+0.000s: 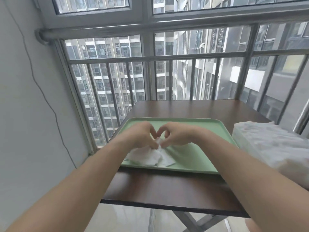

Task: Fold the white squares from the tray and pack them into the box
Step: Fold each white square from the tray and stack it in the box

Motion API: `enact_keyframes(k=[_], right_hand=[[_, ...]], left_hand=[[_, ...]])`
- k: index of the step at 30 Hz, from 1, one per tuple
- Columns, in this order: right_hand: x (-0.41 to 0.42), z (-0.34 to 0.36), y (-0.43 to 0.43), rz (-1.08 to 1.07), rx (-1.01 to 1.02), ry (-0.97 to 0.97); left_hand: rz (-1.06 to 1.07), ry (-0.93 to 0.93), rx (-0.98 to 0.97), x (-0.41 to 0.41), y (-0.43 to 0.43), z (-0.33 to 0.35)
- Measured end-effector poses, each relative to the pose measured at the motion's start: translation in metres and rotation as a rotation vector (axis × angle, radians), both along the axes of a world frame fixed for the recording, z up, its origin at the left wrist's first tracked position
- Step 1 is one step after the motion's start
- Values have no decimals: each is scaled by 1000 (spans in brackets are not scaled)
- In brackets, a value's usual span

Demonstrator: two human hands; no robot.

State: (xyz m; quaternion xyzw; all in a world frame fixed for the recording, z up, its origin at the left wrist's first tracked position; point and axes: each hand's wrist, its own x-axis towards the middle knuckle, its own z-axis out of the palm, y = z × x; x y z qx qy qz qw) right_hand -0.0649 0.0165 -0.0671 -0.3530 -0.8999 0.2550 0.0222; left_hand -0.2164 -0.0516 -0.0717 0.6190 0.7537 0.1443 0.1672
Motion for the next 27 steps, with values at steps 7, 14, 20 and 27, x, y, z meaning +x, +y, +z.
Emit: enact_keyframes(k=[7, 14, 20, 27], right_hand=[[11, -4, 5, -45, -206, 267], [21, 0, -2, -44, -464, 638], [26, 0, -7, -83, -440, 677], [26, -2, -9, -138, -410, 720]], left_hand=[[-25, -374, 327, -9, -18, 8], [3, -368, 274, -29, -40, 7], [-112, -134, -8, -27, -52, 7], [-135, -172, 126, -28, -55, 6]])
